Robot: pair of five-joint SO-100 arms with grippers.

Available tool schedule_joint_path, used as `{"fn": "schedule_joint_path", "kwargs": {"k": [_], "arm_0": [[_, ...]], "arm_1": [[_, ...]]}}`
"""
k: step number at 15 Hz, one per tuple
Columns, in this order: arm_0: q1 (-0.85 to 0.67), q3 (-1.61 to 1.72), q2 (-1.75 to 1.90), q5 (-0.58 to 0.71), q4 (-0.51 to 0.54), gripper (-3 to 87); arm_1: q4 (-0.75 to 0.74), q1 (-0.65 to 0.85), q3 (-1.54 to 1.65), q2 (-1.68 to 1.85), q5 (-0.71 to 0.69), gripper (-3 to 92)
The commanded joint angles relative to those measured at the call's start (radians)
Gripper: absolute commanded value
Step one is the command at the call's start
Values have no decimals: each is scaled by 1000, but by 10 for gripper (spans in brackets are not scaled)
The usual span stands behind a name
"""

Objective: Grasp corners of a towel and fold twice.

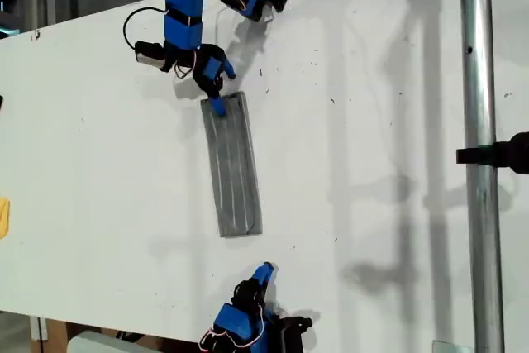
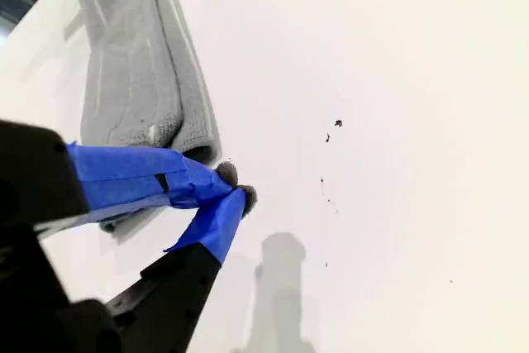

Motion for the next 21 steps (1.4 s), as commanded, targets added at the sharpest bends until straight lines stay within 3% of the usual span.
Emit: {"fn": "schedule_joint_path", "kwargs": {"k": [1, 2, 3, 7, 11, 13, 17, 18, 21], "arm_0": [[11, -31, 6, -14, 18, -26], [11, -31, 6, -15, 20, -26], [12, -31, 6, -17, 21, -26], [12, -34, 6, -18, 23, -26], [5, -32, 6, -2, 23, -26], [2, -32, 6, 6, 21, -26], [-20, -34, 6, 40, 17, -26], [-23, -34, 6, 48, 15, -26], [-35, -23, 6, 63, 6, -26]], "arm_1": [[-3, -29, -233, -195, 2, 414], [-3, -35, -304, -258, 2, 285], [-32, -51, -350, -293, 3, 245], [-100, -106, -459, -385, -2, 193], [-72, -117, -433, -341, -38, 47], [78, -106, -314, -127, -43, 14], [612, -167, -190, 485, 57, -2], [669, -196, -213, 561, 84, -2], [407, -282, -449, 245, 72, -2]]}}
